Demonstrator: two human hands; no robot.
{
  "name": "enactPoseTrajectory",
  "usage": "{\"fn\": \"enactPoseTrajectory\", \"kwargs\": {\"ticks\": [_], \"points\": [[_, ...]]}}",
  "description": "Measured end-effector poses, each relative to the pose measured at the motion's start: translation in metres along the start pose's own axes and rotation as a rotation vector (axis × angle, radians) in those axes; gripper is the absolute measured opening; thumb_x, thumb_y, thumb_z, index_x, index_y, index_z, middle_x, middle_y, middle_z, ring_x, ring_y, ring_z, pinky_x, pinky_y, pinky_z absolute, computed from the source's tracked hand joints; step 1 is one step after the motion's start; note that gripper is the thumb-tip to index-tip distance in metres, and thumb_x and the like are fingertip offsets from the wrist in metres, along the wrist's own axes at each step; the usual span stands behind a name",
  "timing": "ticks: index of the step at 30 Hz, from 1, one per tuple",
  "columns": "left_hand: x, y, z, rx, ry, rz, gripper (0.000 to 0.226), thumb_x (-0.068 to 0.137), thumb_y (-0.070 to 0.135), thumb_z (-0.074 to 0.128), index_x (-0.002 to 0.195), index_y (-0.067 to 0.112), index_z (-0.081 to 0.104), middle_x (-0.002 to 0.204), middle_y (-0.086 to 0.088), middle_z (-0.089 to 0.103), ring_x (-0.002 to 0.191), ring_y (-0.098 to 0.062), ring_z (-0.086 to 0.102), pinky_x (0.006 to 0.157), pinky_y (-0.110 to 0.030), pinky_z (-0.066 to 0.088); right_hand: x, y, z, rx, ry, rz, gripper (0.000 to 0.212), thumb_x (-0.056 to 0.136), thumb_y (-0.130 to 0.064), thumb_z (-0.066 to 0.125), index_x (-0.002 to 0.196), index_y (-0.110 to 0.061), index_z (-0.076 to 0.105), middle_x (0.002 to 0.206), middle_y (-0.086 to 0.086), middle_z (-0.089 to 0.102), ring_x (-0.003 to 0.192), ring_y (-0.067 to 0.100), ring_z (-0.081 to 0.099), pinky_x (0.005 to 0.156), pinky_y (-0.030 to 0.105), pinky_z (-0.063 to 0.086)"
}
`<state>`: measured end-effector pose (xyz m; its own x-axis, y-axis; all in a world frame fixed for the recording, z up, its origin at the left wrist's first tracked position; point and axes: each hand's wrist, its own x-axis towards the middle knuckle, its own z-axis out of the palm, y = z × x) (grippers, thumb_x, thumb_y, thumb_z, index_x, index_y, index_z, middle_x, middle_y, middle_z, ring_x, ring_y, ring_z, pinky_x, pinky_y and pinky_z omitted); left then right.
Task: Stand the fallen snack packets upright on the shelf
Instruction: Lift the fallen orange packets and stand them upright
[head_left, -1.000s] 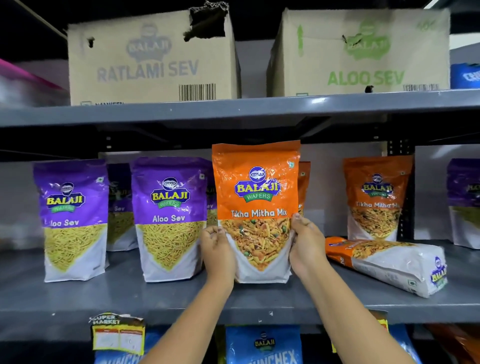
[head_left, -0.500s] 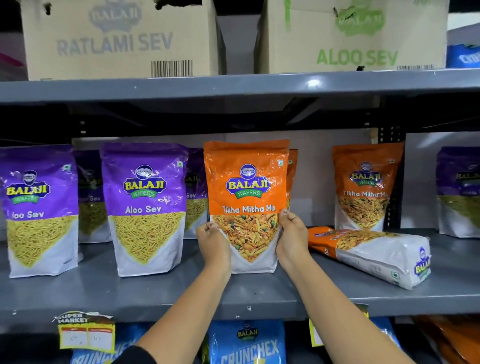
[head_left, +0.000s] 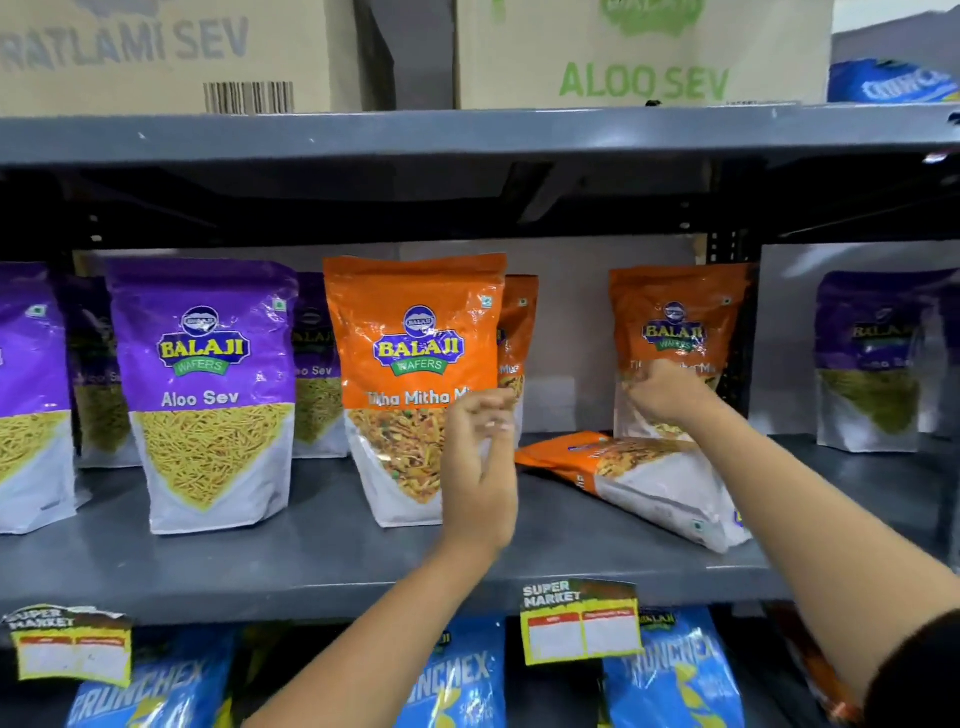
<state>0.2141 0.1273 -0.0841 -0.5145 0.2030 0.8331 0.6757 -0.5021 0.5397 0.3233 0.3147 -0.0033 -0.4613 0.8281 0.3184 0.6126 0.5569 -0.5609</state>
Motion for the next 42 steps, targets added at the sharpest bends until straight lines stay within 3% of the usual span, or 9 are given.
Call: {"fn": "enactPoseTrajectory", "kwargs": {"ticks": [6,11,20,24,27,30,35,38,42], "points": [[0.009,-0.050,0.068,-0.339,0.104,-1.123,0.041,0.084,0.022,0.055,0.124,0.015,0.057,0.109,-0.012,0.064,0.098,-0.026,0.061,0.074,-0.033,0.049,-0.022,0.032,0.003,-0.218,-0.161,0.223,0.069,0.085,-0.058,0.045,0.133,-0.011,0.058,0.141,0.012,0.058,0.126,0.034,0.055,0.103,0.040,0.043],[0.027,-0.051,0.090,-0.498,0.015,-1.248,0.047,0.097,0.041,0.050,0.131,0.009,0.050,0.127,-0.017,0.063,0.117,-0.037,0.062,0.097,-0.055,0.048,-0.032,0.035,0.007,-0.209,0.033,0.176,0.054,0.095,-0.045,0.035,0.126,-0.010,0.061,0.129,0.014,0.066,0.116,0.035,0.061,0.083,0.037,0.040],[0.075,-0.018,0.110,-0.352,0.113,-1.062,0.031,0.094,0.021,0.060,0.123,0.012,0.050,0.109,-0.014,0.069,0.087,-0.029,0.069,0.075,-0.048,0.058,-0.065,0.056,0.006,0.062,0.449,0.001,0.046,0.095,-0.050,0.037,0.118,-0.015,0.055,0.101,0.012,0.074,0.094,0.035,0.067,0.080,0.039,0.043],[0.090,0.012,0.124,-0.295,0.066,-0.905,0.010,0.096,0.026,0.057,0.095,0.016,0.057,0.088,-0.007,0.068,0.095,-0.029,0.070,0.093,-0.048,0.056,-0.071,0.091,-0.018,0.473,0.100,0.075,0.084,0.070,-0.070,0.068,0.137,-0.025,0.042,0.115,-0.003,0.066,0.108,0.027,0.066,0.086,0.037,0.048],[0.096,0.033,0.132,-0.314,0.024,-0.790,0.020,0.097,0.032,0.054,0.083,0.019,0.056,0.089,-0.008,0.069,0.090,-0.029,0.070,0.092,-0.049,0.056,-0.069,0.126,-0.024,0.760,-0.228,-0.004,0.092,0.047,-0.048,0.094,0.126,-0.014,0.061,0.111,0.000,0.077,0.099,0.020,0.075,0.094,0.038,0.055],[0.097,0.051,0.137,-0.328,-0.019,-0.653,0.023,0.098,0.036,0.052,0.083,0.018,0.056,0.090,-0.008,0.071,0.087,-0.026,0.072,0.085,-0.044,0.058,-0.072,0.130,-0.012,0.802,-0.248,-0.101,0.064,0.054,-0.023,0.096,0.113,-0.013,0.070,0.104,0.000,0.080,0.095,0.015,0.077,0.086,0.030,0.057],[0.104,0.067,0.129,-0.235,-0.025,-0.489,0.021,0.097,0.040,0.051,0.088,0.024,0.060,0.089,0.002,0.072,0.084,-0.020,0.072,0.069,-0.033,0.059,-0.063,0.120,-0.015,0.883,-0.306,-0.153,0.064,0.058,-0.012,0.094,0.116,-0.012,0.068,0.104,0.002,0.080,0.096,0.017,0.076,0.083,0.028,0.057],[0.107,0.068,0.124,-0.172,-0.018,-0.472,0.023,0.098,0.037,0.052,0.080,0.024,0.058,0.082,0.001,0.068,0.078,-0.017,0.069,0.066,-0.029,0.057,-0.055,0.117,-0.020,0.830,-0.319,-0.154,0.069,0.055,-0.014,0.095,0.116,-0.016,0.065,0.105,0.000,0.080,0.097,0.016,0.076,0.080,0.024,0.057],[0.102,0.064,0.127,-0.127,0.012,-0.488,0.022,0.097,0.034,0.054,0.077,0.025,0.057,0.077,0.005,0.065,0.071,-0.011,0.065,0.061,-0.024,0.054,-0.037,0.125,-0.011,0.807,-0.311,-0.089,0.092,0.040,-0.030,0.101,0.120,-0.024,0.055,0.120,0.002,0.073,0.110,0.020,0.070,0.101,0.039,0.052]]}}
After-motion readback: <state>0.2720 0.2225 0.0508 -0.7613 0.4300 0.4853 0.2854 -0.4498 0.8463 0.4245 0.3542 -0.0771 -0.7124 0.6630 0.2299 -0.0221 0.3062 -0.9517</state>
